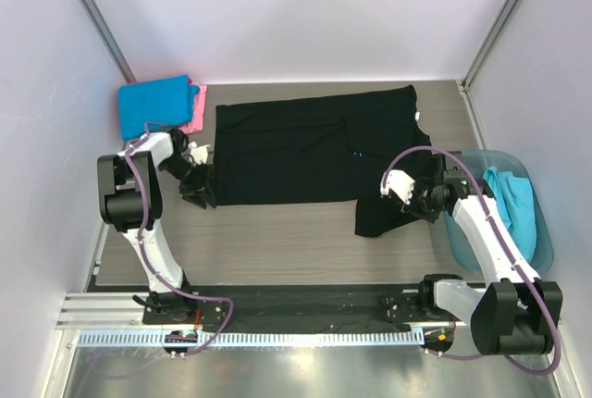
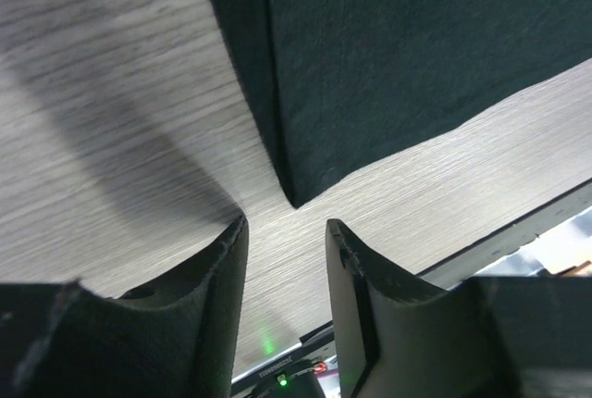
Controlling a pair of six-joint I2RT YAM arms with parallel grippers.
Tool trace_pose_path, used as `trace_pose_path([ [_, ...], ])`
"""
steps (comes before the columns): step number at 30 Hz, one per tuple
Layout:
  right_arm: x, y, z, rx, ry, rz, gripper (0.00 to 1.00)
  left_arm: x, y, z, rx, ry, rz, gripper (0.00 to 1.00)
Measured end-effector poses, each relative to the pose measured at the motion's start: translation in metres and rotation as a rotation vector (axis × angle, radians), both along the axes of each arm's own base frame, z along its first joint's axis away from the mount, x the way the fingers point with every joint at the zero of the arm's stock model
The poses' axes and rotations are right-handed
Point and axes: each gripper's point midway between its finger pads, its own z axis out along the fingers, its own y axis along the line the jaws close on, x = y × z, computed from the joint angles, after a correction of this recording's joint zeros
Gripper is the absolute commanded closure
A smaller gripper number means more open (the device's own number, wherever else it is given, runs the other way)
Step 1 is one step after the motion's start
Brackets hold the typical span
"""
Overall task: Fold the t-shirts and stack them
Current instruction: Fold the tshirt
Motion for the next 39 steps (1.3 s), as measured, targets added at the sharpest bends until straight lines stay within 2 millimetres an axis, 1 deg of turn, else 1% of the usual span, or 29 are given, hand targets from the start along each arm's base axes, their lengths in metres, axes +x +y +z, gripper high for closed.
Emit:
trace_pose_path([
  [7, -0.009, 0.0, -0.004, 0.004, 0.005, -0.018, 0.99, 0.003, -0.011, -0.001, -0.029, 0.019, 0.008, 0.64],
  [10, -0.009, 0.0, -0.004, 0.007, 0.002, -0.025, 0.99, 0.006, -0.014, -0.001, -0.042, 0.028, 0.013, 0.71],
  [11, -0.01, 0.0, -0.003, 0.008, 0.0, -0.029, 0.99, 0.007, -0.015, -0.002, -0.045, 0.031, 0.016, 0.79],
  [13, -0.011, 0.0, -0.003, 0.01, -0.003, -0.042, 0.99, 0.01, -0.016, -0.004, -0.047, 0.035, 0.019, 0.89],
  [14, -0.011, -0.001, -0.002, 0.011, -0.004, -0.048, 0.99, 0.01, -0.016, -0.005, -0.049, 0.038, 0.02, 0.99],
  [16, -0.011, -0.001, -0.001, 0.016, -0.009, -0.069, 0.99, 0.011, -0.017, -0.006, -0.05, 0.042, 0.024, 1.0],
  [22, -0.006, -0.002, 0.007, 0.043, -0.042, -0.167, 0.99, 0.012, -0.017, -0.005, -0.051, 0.04, 0.022, 1.0],
  [25, 0.001, -0.003, 0.015, 0.065, -0.063, -0.237, 0.99, 0.015, -0.017, 0.001, -0.05, 0.032, 0.02, 1.0],
  [28, 0.018, -0.004, 0.036, 0.093, -0.123, -0.296, 0.99, 0.025, -0.016, 0.015, -0.05, -0.005, 0.016, 1.0],
  [32, 0.051, -0.007, 0.071, 0.125, -0.233, -0.358, 0.99, 0.053, -0.017, 0.042, -0.064, -0.097, 0.013, 1.0],
  [36, 0.081, -0.009, 0.095, 0.152, -0.301, -0.407, 0.99, 0.079, -0.019, 0.068, -0.085, -0.178, 0.006, 1.0],
  [39, 0.106, -0.011, 0.109, 0.167, -0.343, -0.437, 0.99, 0.095, -0.019, 0.078, -0.096, -0.213, -0.007, 1.0],
])
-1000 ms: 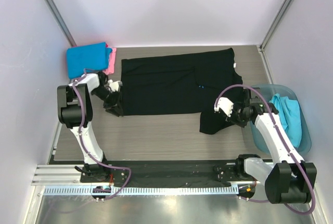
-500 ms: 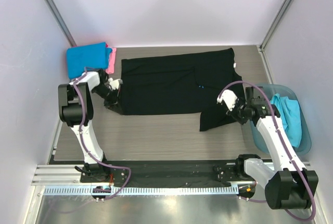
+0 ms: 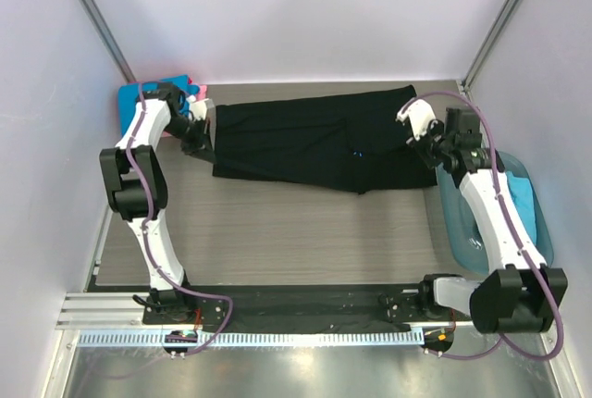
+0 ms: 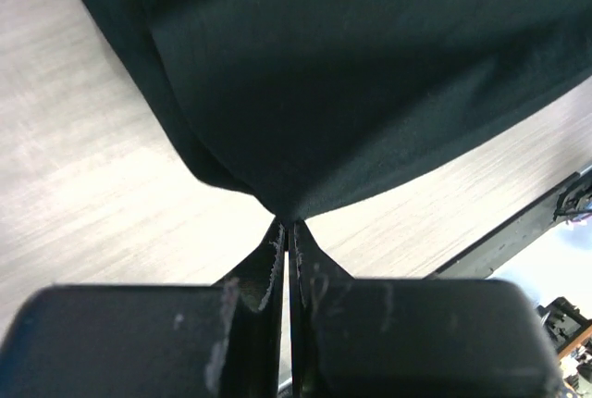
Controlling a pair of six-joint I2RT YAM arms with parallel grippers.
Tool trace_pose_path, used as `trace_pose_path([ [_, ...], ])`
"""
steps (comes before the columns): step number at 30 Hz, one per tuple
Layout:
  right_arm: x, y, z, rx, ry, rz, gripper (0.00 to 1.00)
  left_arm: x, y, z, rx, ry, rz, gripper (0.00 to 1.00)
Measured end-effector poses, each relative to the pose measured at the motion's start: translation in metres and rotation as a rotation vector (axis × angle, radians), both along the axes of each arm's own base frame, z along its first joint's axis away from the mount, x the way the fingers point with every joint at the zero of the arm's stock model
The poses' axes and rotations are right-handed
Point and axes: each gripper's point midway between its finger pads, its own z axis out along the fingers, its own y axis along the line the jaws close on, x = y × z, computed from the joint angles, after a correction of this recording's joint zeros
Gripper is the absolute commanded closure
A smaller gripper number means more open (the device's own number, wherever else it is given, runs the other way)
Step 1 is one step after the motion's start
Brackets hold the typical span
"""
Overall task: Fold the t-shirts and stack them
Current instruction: Fold the tshirt
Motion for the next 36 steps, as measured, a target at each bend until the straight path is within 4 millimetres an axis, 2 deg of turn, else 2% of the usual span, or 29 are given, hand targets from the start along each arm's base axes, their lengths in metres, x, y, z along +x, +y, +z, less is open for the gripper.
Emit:
trace_pose_path([
  [7, 0.062, -0.005, 0.024, -0.004, -0.068, -0.036, 0.99, 0.03, 0.001, -0.003, -0.005, 0.003, -0.012, 1.0],
  [17, 0.173, -0.009, 0.043, -0.011, -0.163, -0.055, 0.99, 0.073, 0.008, 0.003, 0.035, -0.077, -0.011, 1.0],
  [22, 0.215, -0.01, 0.041, -0.009, -0.194, -0.057, 0.99, 0.101, 0.011, 0.006, 0.072, -0.146, -0.016, 1.0],
  [28, 0.254, -0.011, 0.032, -0.003, -0.215, -0.06, 0.99, 0.125, 0.014, -0.004, 0.119, -0.191, -0.019, 1.0],
  [30, 0.268, -0.011, 0.029, 0.001, -0.223, -0.063, 0.98, 0.129, 0.014, -0.007, 0.134, -0.199, -0.018, 0.91],
  [31, 0.272, -0.011, 0.025, 0.003, -0.22, -0.066, 0.96, 0.131, 0.015, -0.009, 0.141, -0.199, -0.015, 0.88],
  [32, 0.279, -0.012, 0.022, 0.006, -0.221, -0.072, 0.9, 0.133, 0.016, -0.011, 0.149, -0.201, -0.012, 0.78],
  [33, 0.286, -0.013, 0.018, 0.008, -0.222, -0.082, 0.67, 0.136, 0.017, -0.014, 0.164, -0.205, -0.008, 0.74],
  [36, 0.308, -0.023, 0.007, -0.016, -0.234, -0.143, 0.54, 0.145, 0.023, -0.018, 0.214, -0.222, 0.009, 0.66],
])
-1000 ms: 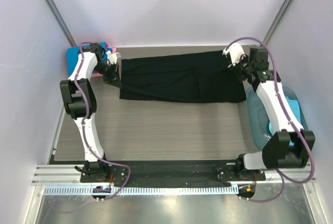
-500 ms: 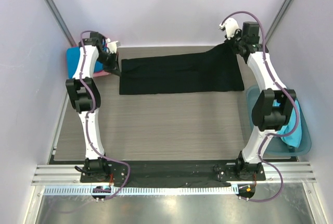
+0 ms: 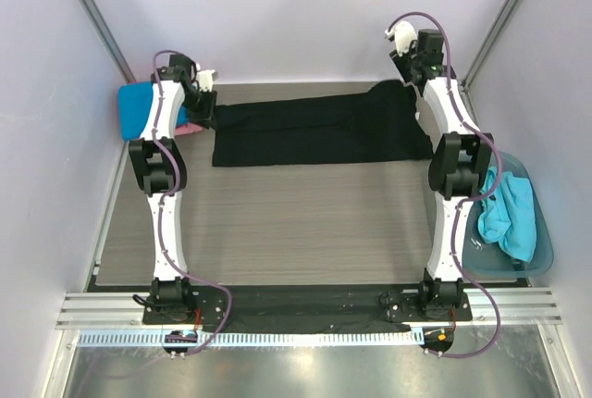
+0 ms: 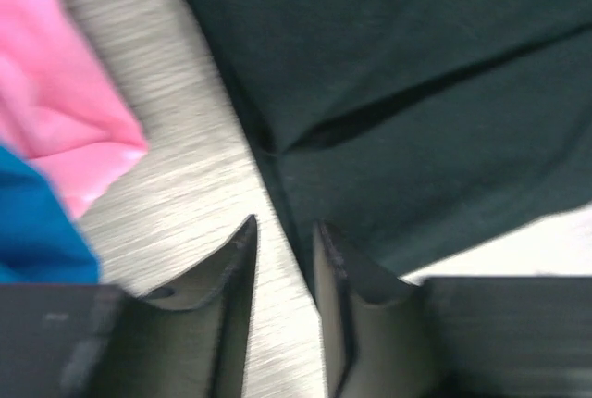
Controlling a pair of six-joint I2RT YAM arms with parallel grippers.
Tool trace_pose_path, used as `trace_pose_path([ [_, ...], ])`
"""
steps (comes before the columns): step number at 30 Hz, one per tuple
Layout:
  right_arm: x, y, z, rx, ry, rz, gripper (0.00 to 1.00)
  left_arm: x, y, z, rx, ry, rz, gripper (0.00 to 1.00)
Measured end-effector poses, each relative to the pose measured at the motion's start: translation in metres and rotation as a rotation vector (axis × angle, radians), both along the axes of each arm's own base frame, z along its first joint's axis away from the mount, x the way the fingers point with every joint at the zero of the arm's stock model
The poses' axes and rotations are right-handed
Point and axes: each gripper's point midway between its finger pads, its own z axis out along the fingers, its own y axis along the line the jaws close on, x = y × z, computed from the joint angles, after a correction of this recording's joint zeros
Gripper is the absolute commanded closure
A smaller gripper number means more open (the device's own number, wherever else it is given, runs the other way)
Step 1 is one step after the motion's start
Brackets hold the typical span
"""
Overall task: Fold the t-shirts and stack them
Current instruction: Fold the tshirt
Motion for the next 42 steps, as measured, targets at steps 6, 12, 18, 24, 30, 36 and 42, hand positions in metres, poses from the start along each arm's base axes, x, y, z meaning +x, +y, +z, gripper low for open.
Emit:
trace_pose_path([
  [6, 0.011, -0.024, -0.005, -0.028, -0.016, -0.156, 0.51, 0.002, 0.013, 0.008, 0.083, -0.044, 0.015, 0.55],
  [12, -0.053, -0.016, 0.0, 0.046, 0.065, -0.157, 0.5, -0.046, 0.0, 0.04, 0.174, -0.117, -0.213, 0.56],
  [18, -0.102, 0.0, -0.008, 0.125, 0.155, -0.126, 0.5, -0.071, -0.054, 0.021, 0.194, -0.084, -0.538, 0.46],
  [24, -0.12, 0.007, -0.031, 0.16, 0.231, -0.116, 0.5, -0.084, -0.054, -0.029, 0.221, 0.052, -0.659, 0.5],
  [30, -0.14, 0.01, -0.035, 0.169, 0.257, -0.108, 0.51, -0.085, -0.042, -0.046, 0.258, 0.115, -0.678, 0.5],
  [36, -0.156, 0.012, -0.022, 0.176, 0.24, -0.097, 0.5, -0.093, -0.034, -0.054, 0.285, 0.15, -0.695, 0.49],
  [42, -0.158, 0.013, -0.02, 0.178, 0.236, -0.094, 0.5, -0.107, -0.028, -0.059, 0.312, 0.165, -0.72, 0.57],
])
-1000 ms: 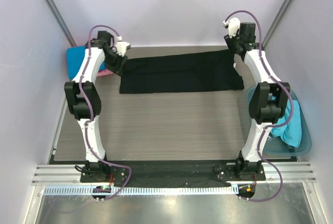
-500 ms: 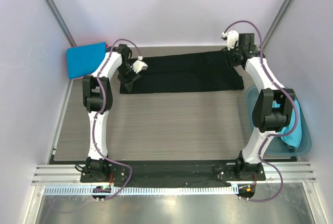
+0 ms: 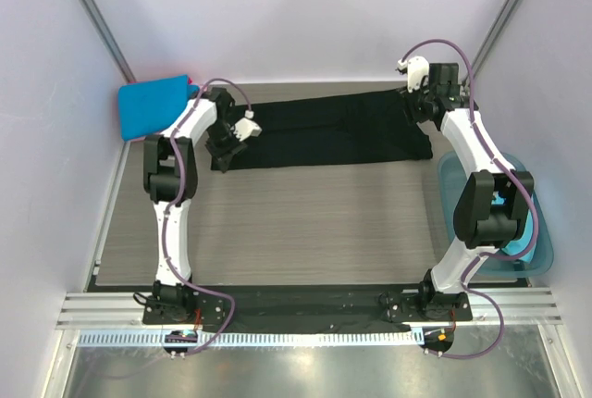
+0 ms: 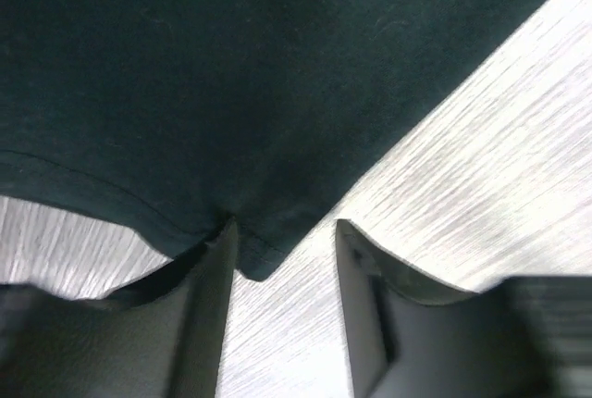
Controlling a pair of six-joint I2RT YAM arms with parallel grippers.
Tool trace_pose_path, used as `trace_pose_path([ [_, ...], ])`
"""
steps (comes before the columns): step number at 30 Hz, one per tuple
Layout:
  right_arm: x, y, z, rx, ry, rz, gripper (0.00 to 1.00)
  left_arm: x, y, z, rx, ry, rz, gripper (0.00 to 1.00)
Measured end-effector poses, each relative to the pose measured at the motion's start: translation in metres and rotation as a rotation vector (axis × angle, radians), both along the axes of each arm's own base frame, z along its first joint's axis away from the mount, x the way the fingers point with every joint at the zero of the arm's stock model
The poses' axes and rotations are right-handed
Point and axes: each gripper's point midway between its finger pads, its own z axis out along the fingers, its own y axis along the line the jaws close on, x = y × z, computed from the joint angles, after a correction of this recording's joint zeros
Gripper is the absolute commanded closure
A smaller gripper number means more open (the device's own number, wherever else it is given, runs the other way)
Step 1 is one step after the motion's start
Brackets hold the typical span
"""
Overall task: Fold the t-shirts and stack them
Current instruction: Fold the tshirt
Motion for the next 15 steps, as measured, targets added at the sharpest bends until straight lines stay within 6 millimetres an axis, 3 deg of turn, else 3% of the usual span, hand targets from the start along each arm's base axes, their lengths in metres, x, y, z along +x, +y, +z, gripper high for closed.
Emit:
trace_pose_path([
  [1, 0.0, 0.0, 0.0, 0.0, 0.0, 0.0, 0.5, -0.001, 0.002, -0.001, 0.008, -0.009, -0.004, 0.74],
  [5, -0.001, -0.001, 0.0, -0.004, 0.003, -0.006, 0.5, -0.001, 0.009, -0.003, 0.047, -0.041, -0.001, 1.0],
  [8, -0.004, -0.003, 0.0, -0.011, 0.004, -0.014, 0.5, -0.004, 0.011, -0.003, 0.052, -0.058, 0.006, 1.0],
  [10, -0.01, -0.004, -0.001, -0.016, 0.009, -0.019, 0.5, -0.015, 0.012, -0.003, 0.051, -0.051, 0.015, 1.0],
  [11, -0.013, -0.005, -0.002, -0.017, 0.013, -0.02, 0.5, -0.025, 0.013, -0.002, 0.053, -0.043, 0.016, 1.0],
  [15, -0.018, -0.004, -0.014, -0.01, 0.045, -0.024, 0.51, -0.096, 0.016, 0.006, 0.057, 0.092, -0.002, 1.0],
])
